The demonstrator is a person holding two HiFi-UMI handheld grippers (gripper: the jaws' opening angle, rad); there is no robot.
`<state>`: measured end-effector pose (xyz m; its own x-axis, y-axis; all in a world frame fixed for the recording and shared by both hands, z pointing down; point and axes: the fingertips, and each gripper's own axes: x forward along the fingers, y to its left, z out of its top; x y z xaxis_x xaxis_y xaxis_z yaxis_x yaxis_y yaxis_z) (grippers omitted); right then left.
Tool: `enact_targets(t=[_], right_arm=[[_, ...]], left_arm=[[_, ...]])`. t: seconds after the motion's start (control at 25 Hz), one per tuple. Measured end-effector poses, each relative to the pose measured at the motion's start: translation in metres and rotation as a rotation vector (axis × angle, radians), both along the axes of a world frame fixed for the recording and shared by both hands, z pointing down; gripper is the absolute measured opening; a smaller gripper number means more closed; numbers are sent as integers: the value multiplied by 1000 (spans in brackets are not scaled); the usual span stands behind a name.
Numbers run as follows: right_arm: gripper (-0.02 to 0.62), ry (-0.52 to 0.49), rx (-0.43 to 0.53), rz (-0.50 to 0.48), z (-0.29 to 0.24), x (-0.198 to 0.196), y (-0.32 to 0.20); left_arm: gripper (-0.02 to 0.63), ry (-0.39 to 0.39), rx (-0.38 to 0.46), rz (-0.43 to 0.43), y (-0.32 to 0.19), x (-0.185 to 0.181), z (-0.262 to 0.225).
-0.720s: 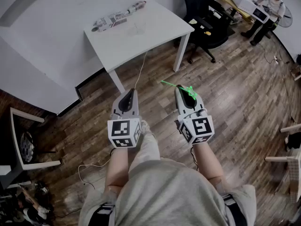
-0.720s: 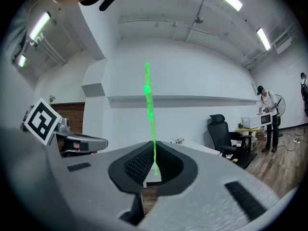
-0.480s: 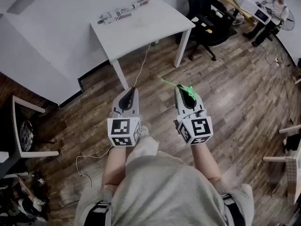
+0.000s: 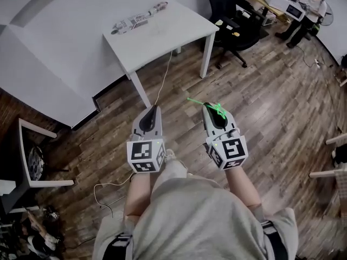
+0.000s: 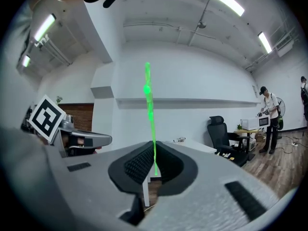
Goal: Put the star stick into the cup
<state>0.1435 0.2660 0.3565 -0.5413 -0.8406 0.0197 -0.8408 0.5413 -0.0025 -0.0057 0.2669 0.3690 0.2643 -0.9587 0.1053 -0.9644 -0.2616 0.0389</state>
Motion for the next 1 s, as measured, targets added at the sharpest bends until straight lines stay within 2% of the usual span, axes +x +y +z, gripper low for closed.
enact_targets(t=[0.48, 0.76, 1.0], right_arm=[[14, -8, 9, -2, -1, 23, 9], [15, -23, 8, 3, 2, 21, -22], [15, -12, 9, -4, 8, 8, -67]], left_arm=[[8, -16, 8, -6, 7, 19, -5], [8, -19, 3, -2, -22, 19, -1], [8, -9, 0, -8, -67, 7, 5]])
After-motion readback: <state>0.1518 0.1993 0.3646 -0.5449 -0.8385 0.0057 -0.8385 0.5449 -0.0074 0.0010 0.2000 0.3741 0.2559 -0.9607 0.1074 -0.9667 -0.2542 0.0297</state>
